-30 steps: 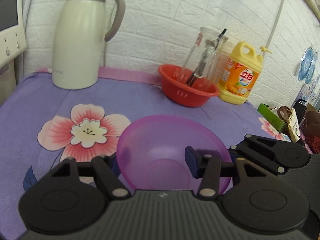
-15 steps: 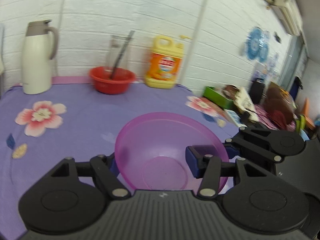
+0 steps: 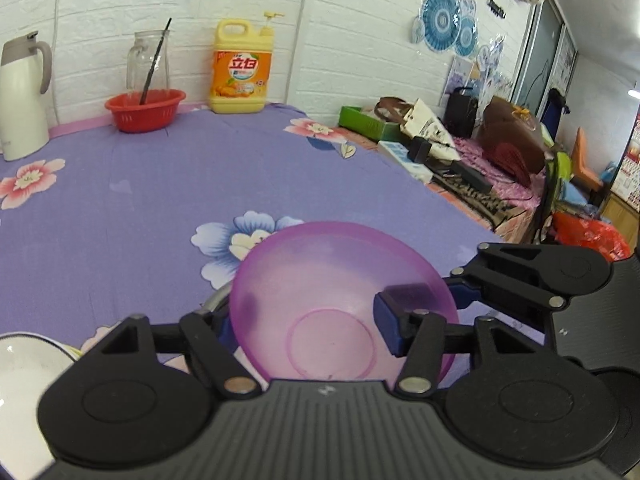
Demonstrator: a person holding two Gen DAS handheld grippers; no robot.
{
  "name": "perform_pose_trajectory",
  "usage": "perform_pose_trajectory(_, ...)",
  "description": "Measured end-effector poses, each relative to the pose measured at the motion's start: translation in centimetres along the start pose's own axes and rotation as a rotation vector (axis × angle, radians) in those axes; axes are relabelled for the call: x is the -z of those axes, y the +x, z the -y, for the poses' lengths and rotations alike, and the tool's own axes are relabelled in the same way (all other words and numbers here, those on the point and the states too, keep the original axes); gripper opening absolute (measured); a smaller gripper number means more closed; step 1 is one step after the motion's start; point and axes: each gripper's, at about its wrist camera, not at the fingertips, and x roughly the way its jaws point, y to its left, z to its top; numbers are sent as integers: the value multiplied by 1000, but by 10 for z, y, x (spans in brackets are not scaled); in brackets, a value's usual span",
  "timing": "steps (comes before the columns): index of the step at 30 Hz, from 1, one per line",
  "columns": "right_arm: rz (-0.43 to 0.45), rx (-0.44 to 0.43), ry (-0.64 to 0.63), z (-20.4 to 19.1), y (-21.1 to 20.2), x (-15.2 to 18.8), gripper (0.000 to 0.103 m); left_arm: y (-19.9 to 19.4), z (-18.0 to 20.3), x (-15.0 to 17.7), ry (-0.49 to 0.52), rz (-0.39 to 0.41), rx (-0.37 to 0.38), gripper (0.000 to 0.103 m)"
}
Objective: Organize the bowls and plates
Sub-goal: 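Lift the pink bowl with the right gripper and carry it to the stack, then lower the pink bowl into the white bowl with the right gripper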
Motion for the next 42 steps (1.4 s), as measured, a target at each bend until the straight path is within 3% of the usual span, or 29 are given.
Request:
perform_pose_trajectory(3, -10, 7, 21, 3, 4, 8, 103, 5, -2, 3, 18, -7, -21, 60)
perform_pose_trajectory(6, -3, 2, 34, 7, 2, 16, 103, -1, -6, 2, -1, 16, -1, 77)
perform_pose_trajectory(14, 8, -14, 138, 10, -23, 34, 103, -21, -27, -2, -106, 83, 12, 78)
perform_pose_trajectory(22, 192, 43, 343, 36, -39, 35, 103, -28, -48, 1, -248, 113, 5, 78)
perform_pose_trajectory(29, 80, 49, 394, 50, -5, 43, 103, -21, -65, 7, -305, 82, -14, 78)
perform_pose_trajectory(34, 137, 43, 395, 51, -22, 33, 103, -16, -71, 4, -335, 63, -17, 78)
perform_pose_trajectory(37, 122, 66, 405, 54, -16, 30, 103, -9, -70, 3, -296, 5, -42, 78)
perform_pose_trajectory(42, 5, 78, 422, 56, 12, 39, 103, 6, -72, 2, -180, -93, -70, 78)
